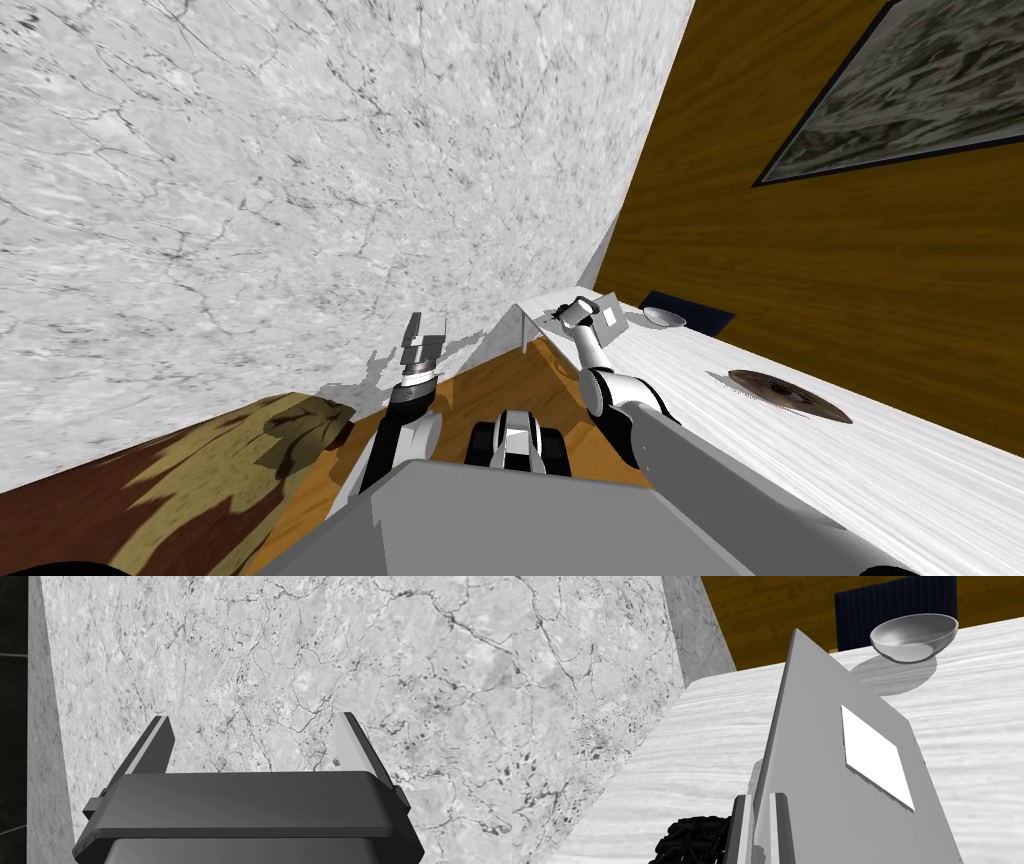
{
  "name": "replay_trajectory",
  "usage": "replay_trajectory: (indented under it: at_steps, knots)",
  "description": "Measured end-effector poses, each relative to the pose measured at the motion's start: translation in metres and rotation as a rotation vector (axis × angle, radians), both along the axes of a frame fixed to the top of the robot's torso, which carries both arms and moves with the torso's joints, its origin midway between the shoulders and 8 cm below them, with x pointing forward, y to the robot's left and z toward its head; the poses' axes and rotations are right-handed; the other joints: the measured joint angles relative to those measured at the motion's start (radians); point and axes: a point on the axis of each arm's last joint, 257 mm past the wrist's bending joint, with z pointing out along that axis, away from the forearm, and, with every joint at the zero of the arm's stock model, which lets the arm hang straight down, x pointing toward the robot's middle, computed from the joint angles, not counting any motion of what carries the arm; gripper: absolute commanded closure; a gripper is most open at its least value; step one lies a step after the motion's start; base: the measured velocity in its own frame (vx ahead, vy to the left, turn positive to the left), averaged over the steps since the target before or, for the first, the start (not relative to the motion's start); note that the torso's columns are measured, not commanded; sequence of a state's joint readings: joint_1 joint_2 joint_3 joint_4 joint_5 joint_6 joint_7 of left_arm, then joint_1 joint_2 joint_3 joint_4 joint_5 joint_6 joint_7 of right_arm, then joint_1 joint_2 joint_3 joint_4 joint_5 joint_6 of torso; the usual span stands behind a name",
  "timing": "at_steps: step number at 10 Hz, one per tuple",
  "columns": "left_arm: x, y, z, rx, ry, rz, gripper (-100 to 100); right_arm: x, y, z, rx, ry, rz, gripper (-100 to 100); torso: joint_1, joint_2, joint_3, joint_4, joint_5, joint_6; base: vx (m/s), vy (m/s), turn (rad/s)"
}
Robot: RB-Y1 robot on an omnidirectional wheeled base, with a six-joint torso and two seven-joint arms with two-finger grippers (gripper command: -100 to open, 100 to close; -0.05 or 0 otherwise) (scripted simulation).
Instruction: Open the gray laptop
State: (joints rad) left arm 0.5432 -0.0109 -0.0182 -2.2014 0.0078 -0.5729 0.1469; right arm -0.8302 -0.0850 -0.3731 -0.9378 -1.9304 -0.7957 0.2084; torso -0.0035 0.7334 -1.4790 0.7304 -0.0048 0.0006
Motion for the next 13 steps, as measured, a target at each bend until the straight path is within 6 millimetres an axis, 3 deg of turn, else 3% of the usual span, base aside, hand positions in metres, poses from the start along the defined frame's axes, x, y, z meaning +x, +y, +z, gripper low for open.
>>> replay_trajectory:
  at_steps: [2, 3, 6, 13]
  knots:
    - [0.000, 0.000, 0.000, 0.000, 0.000, 0.000, 0, -0.001, 0.002, -0.006, -0.019, 0.042, 0.003, 100, -0.001, 0.005, 0.003, 0.003, 0.001, 0.002, 0.030, 0.022, 0.014]
    - [0.000, 0.000, 0.000, 0.000, 0.000, 0.000, 0, -0.001, 0.003, -0.005, -0.023, 0.046, 0.006, -100, -0.001, 0.006, 0.004, 0.005, 0.002, 0.003, 0.023, 0.037, -0.024]
    - [0.000, 0.000, 0.000, 0.000, 0.000, 0.000, 0, -0.005, -0.022, -0.001, 0.039, -0.021, -0.019, -100, 0.004, 0.005, 0.003, 0.007, 0.005, -0.001, 0.029, 0.042, -0.034]
    - [0.000, 0.000, 0.000, 0.000, 0.000, 0.000, 0, -0.010, -0.049, -0.010, 0.275, -0.223, -0.042, -100, 0.004, 0.005, 0.003, 0.008, 0.005, -0.001, 0.034, 0.054, -0.036]
